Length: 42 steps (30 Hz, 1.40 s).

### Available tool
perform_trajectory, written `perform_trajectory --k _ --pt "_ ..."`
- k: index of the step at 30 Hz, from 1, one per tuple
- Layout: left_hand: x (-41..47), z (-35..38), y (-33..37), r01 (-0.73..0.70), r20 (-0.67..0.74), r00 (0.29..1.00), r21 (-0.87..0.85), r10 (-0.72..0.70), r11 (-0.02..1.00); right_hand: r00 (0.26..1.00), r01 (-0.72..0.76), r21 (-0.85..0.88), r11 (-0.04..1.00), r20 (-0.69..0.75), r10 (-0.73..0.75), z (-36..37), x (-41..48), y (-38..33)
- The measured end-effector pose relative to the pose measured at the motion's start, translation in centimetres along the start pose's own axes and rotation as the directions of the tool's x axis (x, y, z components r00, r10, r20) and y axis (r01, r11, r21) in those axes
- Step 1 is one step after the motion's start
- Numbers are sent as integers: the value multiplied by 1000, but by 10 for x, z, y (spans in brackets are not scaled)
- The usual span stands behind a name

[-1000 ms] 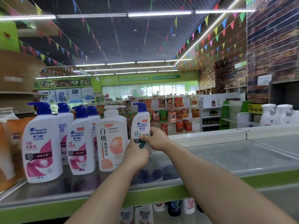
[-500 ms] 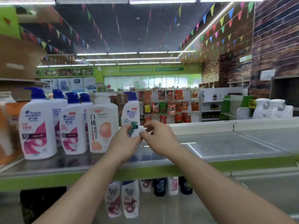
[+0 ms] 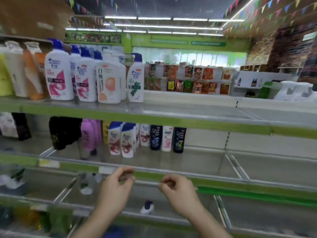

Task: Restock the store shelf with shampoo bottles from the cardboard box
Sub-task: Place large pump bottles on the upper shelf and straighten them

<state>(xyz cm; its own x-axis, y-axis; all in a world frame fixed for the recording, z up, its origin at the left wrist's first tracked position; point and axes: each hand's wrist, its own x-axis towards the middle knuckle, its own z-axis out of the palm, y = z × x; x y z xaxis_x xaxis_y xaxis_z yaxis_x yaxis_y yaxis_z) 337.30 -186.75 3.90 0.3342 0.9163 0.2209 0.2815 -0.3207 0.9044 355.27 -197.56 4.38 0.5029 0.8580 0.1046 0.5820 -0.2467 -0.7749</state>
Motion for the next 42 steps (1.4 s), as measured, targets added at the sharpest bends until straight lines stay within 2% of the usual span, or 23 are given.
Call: perform_trajectory --k 7,10,13,15,16,19,23,27,33,36,38,42 --pt "-80 29 -112 310 64 944 163 -324 937 950 -244 -129 961 165 264 57 -48 99" --pt "-108 39 -150 420 129 885 195 -448 886 906 -289 -271 918 232 354 81 -66 131" --pt "-130 55 -221 512 186 802 275 -568 814 838 -356 -325 876 305 453 102 -87 167" --pt "-146 61 -217 520 205 785 296 -585 801 799 -394 -362 845 320 509 115 -101 190" --pt "-154 64 -202 525 208 783 286 -587 802 791 -388 -382 839 330 516 121 -107 201" --pt "-175 79 -216 548 218 748 330 -627 768 753 -363 -453 814 372 543 148 -123 237" --pt "-208 100 -271 620 211 693 315 -690 719 690 -374 -529 761 389 610 195 -145 293" --pt "-238 118 -334 615 241 664 363 -708 700 613 -366 -564 741 453 647 241 -165 337" --pt "-289 147 -450 680 295 478 472 -828 561 530 -266 -633 727 534 659 335 -201 423" --pt "-309 165 -510 674 291 445 513 -847 531 486 -257 -637 727 565 666 392 -210 470" --pt "-322 179 -548 655 297 438 541 -849 527 474 -300 -619 726 564 676 427 -212 497" --pt "-345 198 -609 667 311 392 553 -866 500 543 -334 -567 753 537 646 493 -209 546"
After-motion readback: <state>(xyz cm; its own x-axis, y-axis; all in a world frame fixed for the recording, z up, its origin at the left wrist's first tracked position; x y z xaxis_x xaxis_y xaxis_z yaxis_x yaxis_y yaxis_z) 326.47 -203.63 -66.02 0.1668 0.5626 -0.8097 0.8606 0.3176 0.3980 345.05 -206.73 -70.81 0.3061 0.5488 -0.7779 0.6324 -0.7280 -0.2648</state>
